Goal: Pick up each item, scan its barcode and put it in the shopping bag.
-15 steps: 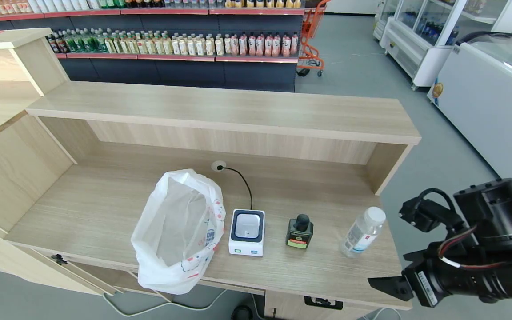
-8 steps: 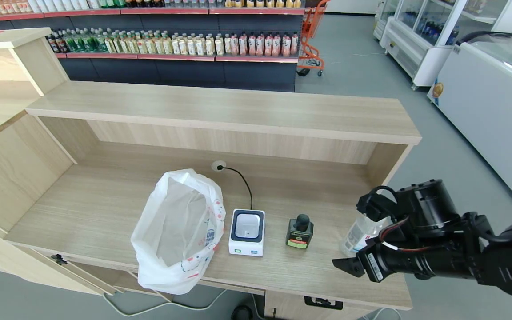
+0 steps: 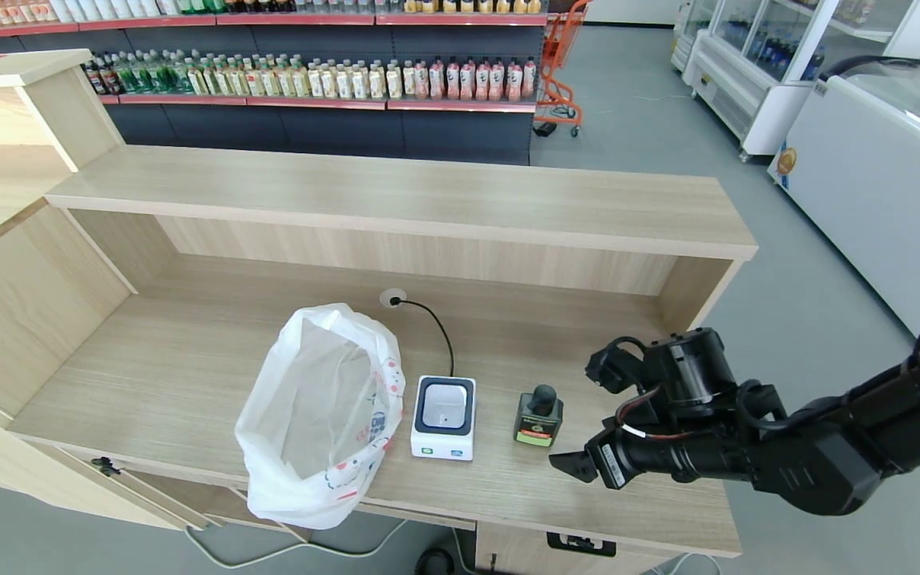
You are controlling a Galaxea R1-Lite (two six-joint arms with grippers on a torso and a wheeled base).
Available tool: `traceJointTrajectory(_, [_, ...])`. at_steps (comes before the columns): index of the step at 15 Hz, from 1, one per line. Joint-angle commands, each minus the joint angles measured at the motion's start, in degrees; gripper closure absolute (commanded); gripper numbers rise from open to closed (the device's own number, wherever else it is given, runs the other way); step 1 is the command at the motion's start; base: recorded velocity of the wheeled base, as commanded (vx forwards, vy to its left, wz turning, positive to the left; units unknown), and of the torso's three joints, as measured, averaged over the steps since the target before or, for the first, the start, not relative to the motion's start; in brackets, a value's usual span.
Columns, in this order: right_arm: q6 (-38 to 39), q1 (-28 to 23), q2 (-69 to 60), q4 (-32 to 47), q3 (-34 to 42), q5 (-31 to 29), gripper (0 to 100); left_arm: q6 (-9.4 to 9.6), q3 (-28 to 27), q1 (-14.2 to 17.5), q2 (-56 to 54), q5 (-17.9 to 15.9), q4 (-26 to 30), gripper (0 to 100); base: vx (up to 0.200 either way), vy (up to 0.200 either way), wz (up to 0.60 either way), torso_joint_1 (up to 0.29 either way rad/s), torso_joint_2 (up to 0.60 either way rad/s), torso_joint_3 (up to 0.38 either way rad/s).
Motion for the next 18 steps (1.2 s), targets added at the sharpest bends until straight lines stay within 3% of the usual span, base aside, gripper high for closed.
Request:
traceJointTrajectory(1, [-1.5,0.1,2.8,-0.9,-0.9,0.7,0,-0.01,0.0,0.0,0.1,0.0,0.0,100,0.000,0.000,0.00,0.000,0.00,0.000])
traceJointTrajectory(7, [-7.7,-0.5,7.4,-6.8,-3.6,0.7,0,-0.01,-0.1,0.0,0.0,0.0,0.0,100,0.000,0.000,0.00,0.000,0.00,0.000])
traceJointTrajectory(18, [-9.2,-0.5,18.2,-12.1,-12.7,3.4,0,-0.01,0.0,0.0,0.0,-0.1,0.0,100,0.000,0.000,0.00,0.000,0.00,0.000])
